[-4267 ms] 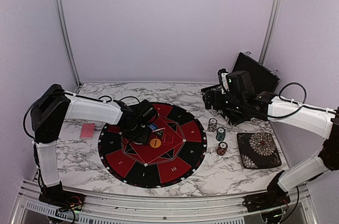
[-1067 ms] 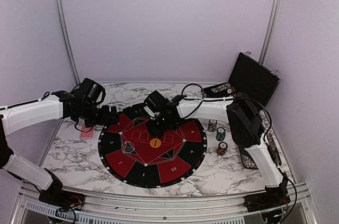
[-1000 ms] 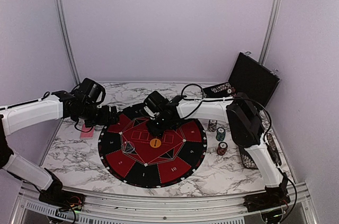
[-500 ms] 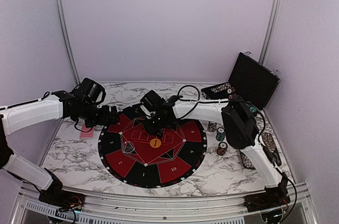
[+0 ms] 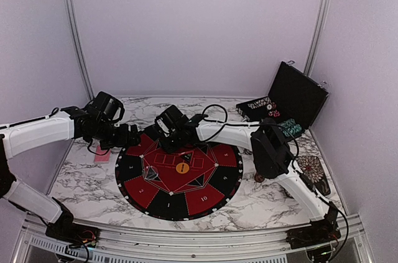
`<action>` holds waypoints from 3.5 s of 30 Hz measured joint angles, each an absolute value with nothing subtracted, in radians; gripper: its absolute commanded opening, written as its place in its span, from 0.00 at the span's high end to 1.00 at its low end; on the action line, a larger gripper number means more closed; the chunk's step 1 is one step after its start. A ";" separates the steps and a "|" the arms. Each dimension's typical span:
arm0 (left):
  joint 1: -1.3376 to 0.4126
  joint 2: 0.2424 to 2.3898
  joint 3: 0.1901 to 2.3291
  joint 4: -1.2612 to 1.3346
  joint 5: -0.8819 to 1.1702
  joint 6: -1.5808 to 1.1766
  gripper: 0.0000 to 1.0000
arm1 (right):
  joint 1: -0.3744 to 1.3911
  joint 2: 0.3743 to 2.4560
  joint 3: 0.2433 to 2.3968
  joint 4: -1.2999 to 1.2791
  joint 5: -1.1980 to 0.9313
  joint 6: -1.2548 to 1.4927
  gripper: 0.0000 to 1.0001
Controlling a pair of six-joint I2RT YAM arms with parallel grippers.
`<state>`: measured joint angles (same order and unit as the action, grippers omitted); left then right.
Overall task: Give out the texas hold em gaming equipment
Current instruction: Move the small blind button to position 4, then move the big blind button to position 10.
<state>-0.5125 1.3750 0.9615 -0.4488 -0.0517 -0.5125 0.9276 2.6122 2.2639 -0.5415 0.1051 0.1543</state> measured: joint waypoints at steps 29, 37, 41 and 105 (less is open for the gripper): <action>-0.512 1.375 0.962 -0.445 -0.049 -0.513 0.01 | 0.928 2.582 2.305 -0.572 0.088 0.135 0.35; -0.512 1.375 0.962 -0.440 -0.048 -0.513 0.01 | 0.928 2.375 2.120 -0.584 0.064 0.179 0.44; -0.512 1.377 0.963 -0.428 -0.043 -0.513 0.01 | 0.930 2.287 1.975 -0.576 0.037 0.210 0.45; -0.512 1.460 0.982 -0.393 -0.008 -0.517 0.01 | 1.013 2.115 1.494 -0.508 0.113 0.317 0.60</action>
